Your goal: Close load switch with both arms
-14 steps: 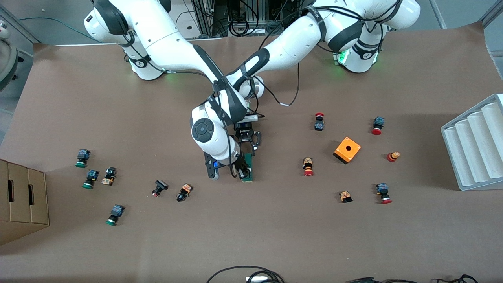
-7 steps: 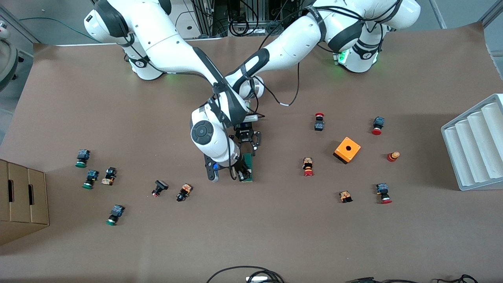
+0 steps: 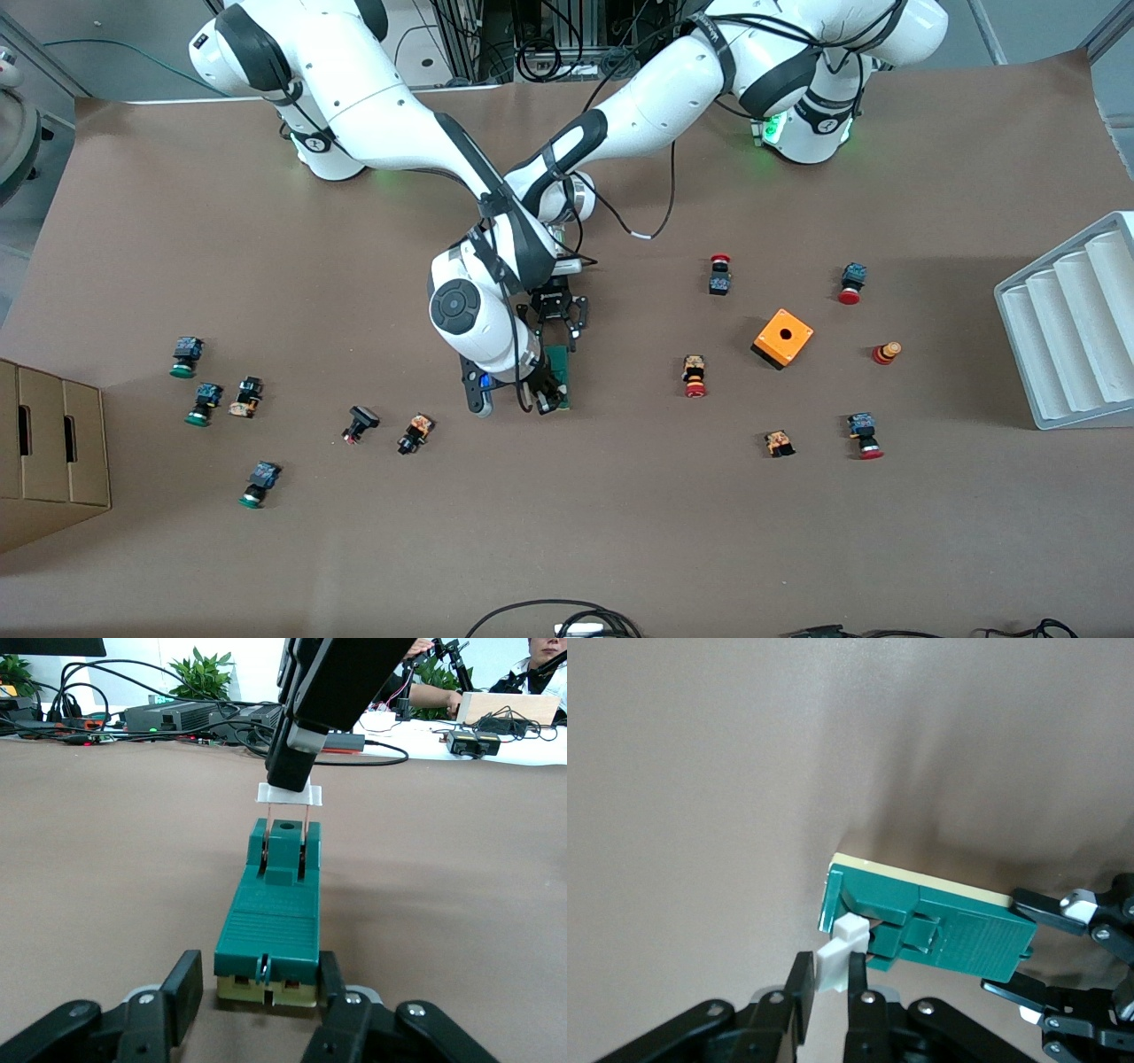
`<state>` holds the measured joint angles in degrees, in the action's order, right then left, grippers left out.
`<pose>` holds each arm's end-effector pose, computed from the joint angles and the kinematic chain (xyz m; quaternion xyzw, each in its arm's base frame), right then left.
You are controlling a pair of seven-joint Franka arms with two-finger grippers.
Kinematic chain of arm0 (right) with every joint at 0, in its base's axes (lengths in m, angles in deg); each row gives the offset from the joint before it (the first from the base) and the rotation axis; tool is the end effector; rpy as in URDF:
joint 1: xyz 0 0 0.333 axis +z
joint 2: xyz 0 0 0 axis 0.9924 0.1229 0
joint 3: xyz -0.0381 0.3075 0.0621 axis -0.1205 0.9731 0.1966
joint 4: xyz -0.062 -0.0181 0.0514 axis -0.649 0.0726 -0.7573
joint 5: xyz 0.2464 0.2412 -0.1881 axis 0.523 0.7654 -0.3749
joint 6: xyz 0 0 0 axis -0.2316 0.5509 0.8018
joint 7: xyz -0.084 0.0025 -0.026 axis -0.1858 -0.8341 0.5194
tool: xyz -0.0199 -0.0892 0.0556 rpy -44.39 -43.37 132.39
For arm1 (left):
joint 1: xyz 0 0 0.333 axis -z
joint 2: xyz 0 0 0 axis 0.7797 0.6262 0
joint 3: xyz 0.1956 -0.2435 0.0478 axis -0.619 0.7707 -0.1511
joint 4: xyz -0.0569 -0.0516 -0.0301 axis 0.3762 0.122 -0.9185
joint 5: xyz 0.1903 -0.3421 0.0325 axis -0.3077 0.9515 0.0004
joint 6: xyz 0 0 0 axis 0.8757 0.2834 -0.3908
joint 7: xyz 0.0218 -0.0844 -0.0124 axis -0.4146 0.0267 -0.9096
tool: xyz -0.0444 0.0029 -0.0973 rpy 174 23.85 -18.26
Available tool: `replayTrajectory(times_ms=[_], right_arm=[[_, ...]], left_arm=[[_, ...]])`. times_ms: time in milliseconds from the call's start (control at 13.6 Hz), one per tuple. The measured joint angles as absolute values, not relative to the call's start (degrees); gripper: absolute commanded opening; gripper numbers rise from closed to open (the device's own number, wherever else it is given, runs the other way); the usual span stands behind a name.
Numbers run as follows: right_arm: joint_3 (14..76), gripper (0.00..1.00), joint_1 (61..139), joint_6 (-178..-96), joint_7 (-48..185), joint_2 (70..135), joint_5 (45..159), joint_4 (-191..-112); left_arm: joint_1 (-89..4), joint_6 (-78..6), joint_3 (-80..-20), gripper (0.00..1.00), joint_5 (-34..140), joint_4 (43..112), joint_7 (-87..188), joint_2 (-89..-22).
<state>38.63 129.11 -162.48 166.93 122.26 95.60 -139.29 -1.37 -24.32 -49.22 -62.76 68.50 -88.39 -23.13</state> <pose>0.5888 0.4334 0.2392 -0.7753 0.6118 0.0588 0.1455 0.3307 -0.5756 0.0619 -0.8143 -0.0637 -0.5766 0.0197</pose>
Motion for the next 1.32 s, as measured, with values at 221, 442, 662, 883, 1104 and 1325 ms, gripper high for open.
replayTrajectory(times_ms=[221,442,662,883,1104,1325], right_arm=[[38.6,0.2,128.8,-162.5,166.9,123.4,95.6,-137.8],[38.6,0.2,128.3,-164.0,166.8,126.1,95.6,-135.8],[38.6,0.2,128.2,-164.3,166.8,127.3,95.6,-134.8],[38.5,0.29,128.0,-164.2,166.8,127.4,95.6,-134.4],[38.5,0.94,127.0,-162.1,166.8,126.9,95.6,-133.2],[38.3,1.0,125.8,-158.4,165.5,123.6,95.6,-132.6]], left_arm=[[-1.4,-24.3,-49.2,0.59,-62.8,68.5,-88.4,-23.1],[-1.4,-24.3,-49.2,0.59,-62.8,68.5,-88.4,-23.1],[-1.4,-24.4,-49.2,0.59,-62.7,68.5,-88.4,-23.1],[-1.4,-24.4,-49.2,0.59,-62.7,68.5,-88.4,-23.1],[-1.4,-24.4,-49.2,0.59,-62.7,68.5,-88.4,-23.1],[-1.4,-24.4,-49.2,0.6,-62.7,68.5,-88.4,-23.1]])
